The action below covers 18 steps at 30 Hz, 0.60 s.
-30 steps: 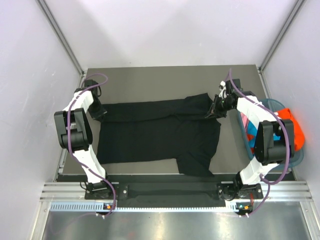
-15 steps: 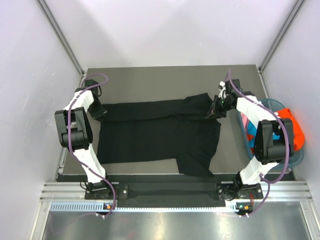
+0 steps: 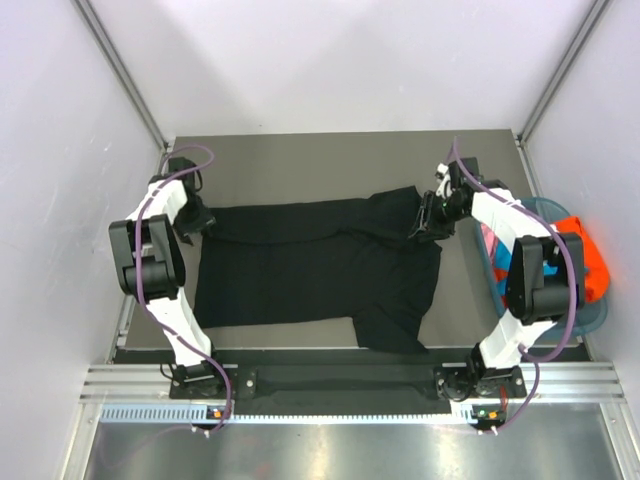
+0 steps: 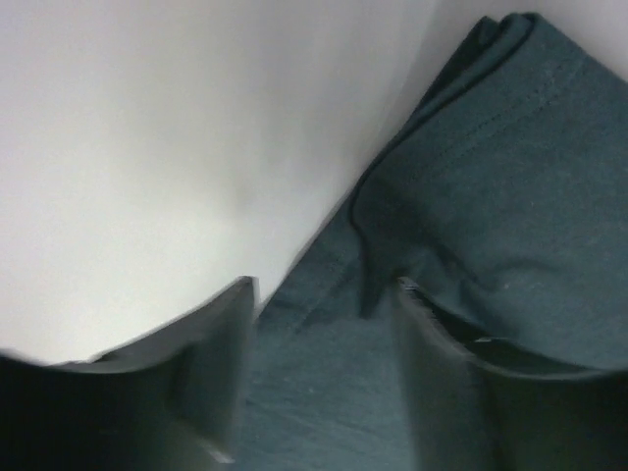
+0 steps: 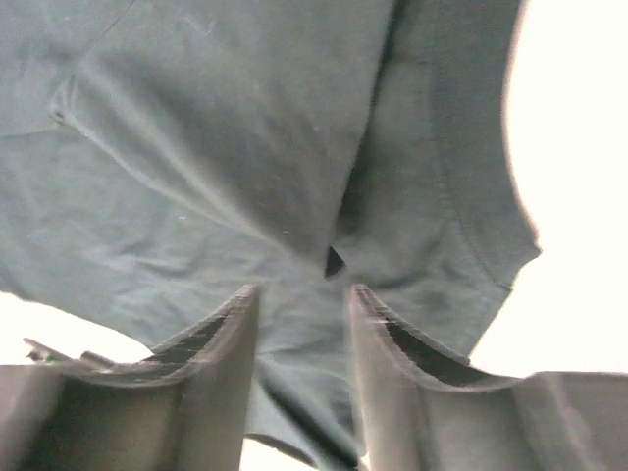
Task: Fold and stack the t-shirts
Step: Fold the tshirt
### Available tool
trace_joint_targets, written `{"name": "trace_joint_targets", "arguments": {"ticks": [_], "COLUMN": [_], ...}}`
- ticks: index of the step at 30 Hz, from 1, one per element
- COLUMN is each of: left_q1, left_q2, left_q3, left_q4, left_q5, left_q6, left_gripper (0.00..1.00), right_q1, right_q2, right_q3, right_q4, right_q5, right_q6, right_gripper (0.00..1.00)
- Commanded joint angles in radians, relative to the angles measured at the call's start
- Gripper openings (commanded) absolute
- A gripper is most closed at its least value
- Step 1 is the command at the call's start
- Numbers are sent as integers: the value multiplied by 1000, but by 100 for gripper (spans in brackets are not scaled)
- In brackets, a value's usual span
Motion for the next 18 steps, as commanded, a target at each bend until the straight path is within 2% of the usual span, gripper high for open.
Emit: {"name": "trace_joint_targets", "arguments": {"ticks": [1,3,4,5,7,9,12,14,15,18], "left_q1": [2,2,2,2,2,2,1,2,2,2], "left_q2": [-116,-162,-171,-171,-150,-84,-50,-81,-87,-50], "left_q3": [-8,2,4,1,13,103,148,92,63,35], "left_q4": [48,96,123,193,243,168,115,137,236,295], "left_q5": [-13,10,29,56,145,139,122,95,114,271], "left_q6": [-47,-70,-79,-81,-80,-102,-129,-138,-132,-129], "left_gripper": [65,70,70,70,51,43,41,48,50,47], "right_q1": [-12,-24,-23,-25,-26,-44,-69,-75,-77,-78], "right_q2": [-36,16,50,138,229,349,475,535,547,578], "right_q3": [52,97,171,225,391,487,638,710,733,740], "right_q4": [14,101,118,120,116,97,86,89,103,131], "right_q5": [85,85,85,79,91,100,64,51,42,21], "right_q6": [-42,-27,-18,-21,-36,-39,-34,-27,-21,-1], "right_gripper": [45,48,49,49,49,49,49,49,49,48]}}
